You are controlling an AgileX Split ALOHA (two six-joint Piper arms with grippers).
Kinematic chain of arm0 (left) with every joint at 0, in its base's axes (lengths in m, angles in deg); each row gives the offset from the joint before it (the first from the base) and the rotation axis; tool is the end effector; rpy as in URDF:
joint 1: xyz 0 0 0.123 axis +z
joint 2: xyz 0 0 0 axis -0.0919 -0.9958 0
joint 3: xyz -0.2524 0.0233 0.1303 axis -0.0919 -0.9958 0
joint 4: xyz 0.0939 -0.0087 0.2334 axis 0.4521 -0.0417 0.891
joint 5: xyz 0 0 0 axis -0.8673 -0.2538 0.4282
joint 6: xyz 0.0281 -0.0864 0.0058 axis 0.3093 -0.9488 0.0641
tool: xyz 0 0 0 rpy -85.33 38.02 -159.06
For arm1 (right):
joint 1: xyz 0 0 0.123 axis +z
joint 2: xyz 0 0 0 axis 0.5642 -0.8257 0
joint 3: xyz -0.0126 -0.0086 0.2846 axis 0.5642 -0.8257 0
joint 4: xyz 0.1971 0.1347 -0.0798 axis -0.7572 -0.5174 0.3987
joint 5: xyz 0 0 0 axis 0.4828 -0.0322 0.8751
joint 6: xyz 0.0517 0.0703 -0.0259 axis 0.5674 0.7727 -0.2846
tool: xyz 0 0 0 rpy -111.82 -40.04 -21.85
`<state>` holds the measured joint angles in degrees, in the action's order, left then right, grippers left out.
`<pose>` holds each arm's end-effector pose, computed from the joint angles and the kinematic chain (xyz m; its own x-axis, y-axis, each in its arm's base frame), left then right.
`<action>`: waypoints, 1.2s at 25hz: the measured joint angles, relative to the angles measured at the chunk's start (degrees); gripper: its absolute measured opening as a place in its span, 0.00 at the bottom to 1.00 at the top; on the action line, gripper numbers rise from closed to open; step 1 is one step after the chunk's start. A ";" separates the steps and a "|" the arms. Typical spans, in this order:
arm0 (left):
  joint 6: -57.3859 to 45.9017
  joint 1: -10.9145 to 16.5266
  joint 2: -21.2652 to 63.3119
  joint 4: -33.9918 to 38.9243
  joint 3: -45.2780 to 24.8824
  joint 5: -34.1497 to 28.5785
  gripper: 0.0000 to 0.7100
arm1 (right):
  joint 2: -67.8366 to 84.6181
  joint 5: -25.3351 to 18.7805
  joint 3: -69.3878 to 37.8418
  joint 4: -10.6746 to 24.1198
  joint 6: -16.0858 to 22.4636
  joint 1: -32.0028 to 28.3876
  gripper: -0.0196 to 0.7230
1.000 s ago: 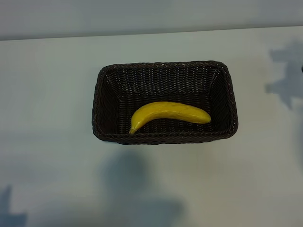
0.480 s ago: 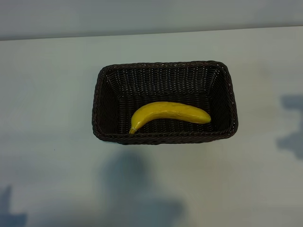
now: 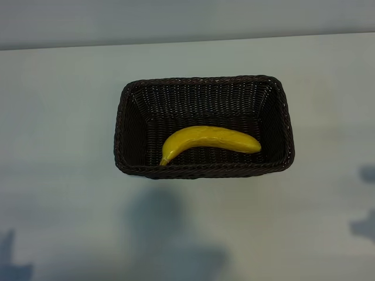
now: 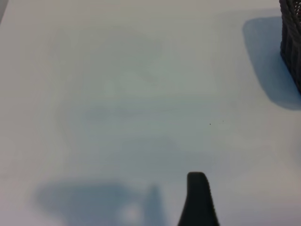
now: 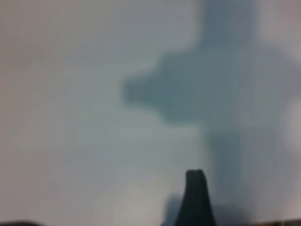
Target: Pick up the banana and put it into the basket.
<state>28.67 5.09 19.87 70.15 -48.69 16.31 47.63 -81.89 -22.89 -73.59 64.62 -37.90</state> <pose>-0.0056 -0.0006 0.2787 -0.4351 0.0358 -0.8997 0.0241 0.9993 0.0282 0.0734 -0.0032 0.2512 -0.8755 0.0340 -0.4821 0.0368 0.9993 0.0036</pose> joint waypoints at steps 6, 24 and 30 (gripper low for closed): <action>0.00 0.00 0.00 0.00 -0.06 0.00 0.77 | 8.09 0.57 0.00 0.00 0.13 0.00 0.77; 0.00 0.00 0.00 0.00 -0.06 0.00 0.77 | 31.87 0.64 -0.02 0.00 0.31 0.00 0.77; 0.00 0.00 0.00 0.00 -0.06 0.00 0.77 | 31.87 0.64 -0.02 0.00 0.31 0.00 0.77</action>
<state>28.67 5.09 19.87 70.15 -48.75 16.31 79.50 -81.24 -22.90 -73.59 64.93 -37.90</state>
